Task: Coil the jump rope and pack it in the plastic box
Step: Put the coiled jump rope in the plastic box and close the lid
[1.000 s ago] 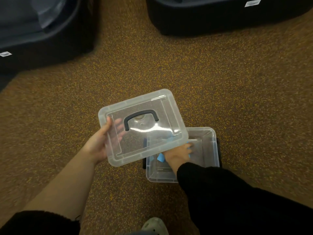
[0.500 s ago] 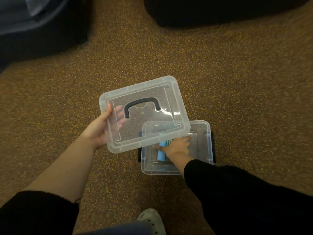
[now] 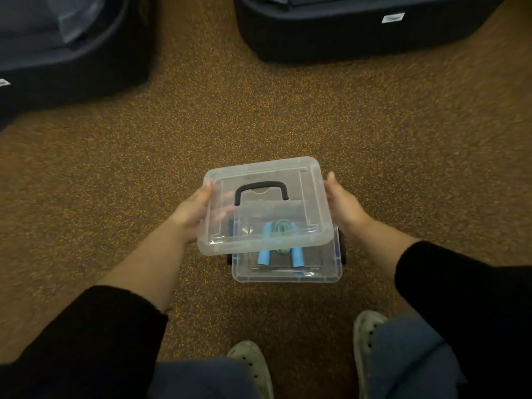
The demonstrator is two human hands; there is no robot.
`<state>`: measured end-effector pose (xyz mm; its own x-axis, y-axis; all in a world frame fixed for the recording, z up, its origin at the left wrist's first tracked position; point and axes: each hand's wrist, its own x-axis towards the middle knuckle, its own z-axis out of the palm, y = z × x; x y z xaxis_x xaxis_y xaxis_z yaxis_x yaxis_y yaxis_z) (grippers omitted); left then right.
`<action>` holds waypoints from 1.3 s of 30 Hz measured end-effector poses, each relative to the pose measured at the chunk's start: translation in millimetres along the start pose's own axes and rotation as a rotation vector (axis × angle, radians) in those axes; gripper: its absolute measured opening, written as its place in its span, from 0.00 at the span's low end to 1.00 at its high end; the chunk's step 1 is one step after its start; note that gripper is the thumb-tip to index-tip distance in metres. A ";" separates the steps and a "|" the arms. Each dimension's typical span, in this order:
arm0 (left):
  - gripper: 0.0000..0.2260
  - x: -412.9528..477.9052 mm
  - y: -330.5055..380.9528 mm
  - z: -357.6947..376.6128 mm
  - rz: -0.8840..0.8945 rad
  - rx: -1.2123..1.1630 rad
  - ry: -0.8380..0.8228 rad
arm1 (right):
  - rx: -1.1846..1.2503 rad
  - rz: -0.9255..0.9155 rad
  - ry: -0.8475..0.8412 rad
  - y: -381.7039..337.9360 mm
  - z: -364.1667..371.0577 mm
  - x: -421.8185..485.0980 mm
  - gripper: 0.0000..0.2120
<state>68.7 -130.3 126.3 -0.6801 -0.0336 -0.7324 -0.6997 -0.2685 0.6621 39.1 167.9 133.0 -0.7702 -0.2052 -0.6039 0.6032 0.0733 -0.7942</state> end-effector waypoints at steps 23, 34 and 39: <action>0.32 2.2 -88.7 48.5 0.002 0.680 0.253 | -0.857 -0.052 0.132 96.8 -29.6 -13.2 0.29; 0.34 13.5 -92.0 60.4 0.132 0.806 0.471 | -0.651 0.016 0.274 95.7 -20.4 -8.5 0.39; 0.35 14.6 -91.6 61.9 -0.003 0.480 0.487 | -0.202 0.217 0.456 85.1 -4.2 2.1 0.40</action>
<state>109.3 -46.5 64.8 -0.5806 -0.4926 -0.6482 -0.7975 0.1837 0.5747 87.9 177.8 63.8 -0.6712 0.2766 -0.6877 0.7412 0.2624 -0.6179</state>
